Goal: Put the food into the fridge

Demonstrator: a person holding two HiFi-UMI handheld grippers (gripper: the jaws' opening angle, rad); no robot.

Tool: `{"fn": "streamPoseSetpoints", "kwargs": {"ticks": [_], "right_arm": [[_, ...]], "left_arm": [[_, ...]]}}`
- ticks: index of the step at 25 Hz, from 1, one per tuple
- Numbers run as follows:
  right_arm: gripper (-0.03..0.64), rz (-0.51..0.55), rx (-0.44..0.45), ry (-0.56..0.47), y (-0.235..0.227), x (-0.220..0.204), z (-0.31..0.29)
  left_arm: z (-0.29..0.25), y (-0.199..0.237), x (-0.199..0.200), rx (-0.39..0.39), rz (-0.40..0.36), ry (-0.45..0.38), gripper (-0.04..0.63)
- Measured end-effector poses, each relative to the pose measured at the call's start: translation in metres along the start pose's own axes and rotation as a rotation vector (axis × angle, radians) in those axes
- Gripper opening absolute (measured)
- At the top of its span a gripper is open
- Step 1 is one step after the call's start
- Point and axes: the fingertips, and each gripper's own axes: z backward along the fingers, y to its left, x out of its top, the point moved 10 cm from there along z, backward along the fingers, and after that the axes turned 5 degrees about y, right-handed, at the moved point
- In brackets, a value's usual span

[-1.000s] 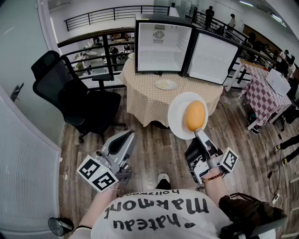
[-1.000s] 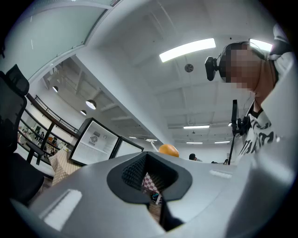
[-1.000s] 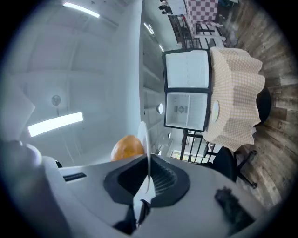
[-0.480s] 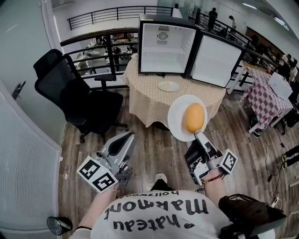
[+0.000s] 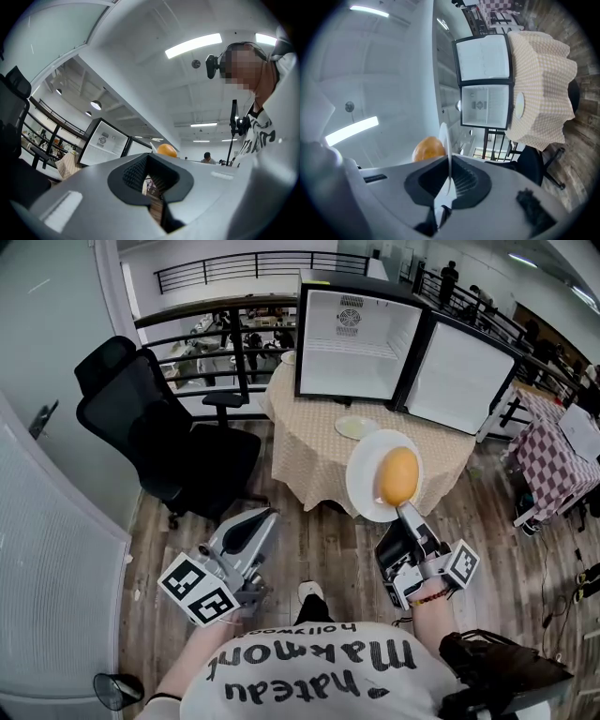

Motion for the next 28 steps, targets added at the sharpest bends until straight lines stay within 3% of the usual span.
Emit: {"fn": "streamPoseSetpoints", "kwargs": {"ticks": [9, 20, 28], "right_arm": [[0.023, 0.010, 0.016, 0.002, -0.051, 0.073, -0.075], [0.023, 0.009, -0.064, -0.086, -0.098, 0.183, -0.129], [0.023, 0.023, -0.080, -0.109, -0.125, 0.206, -0.129]], "left_arm": [[-0.070, 0.074, 0.021, 0.021, -0.016, -0.005, 0.002], [-0.191, 0.154, 0.038, -0.012, 0.004, 0.018, 0.002], [-0.217, 0.174, 0.012, -0.044, -0.010, -0.009, 0.002]]}}
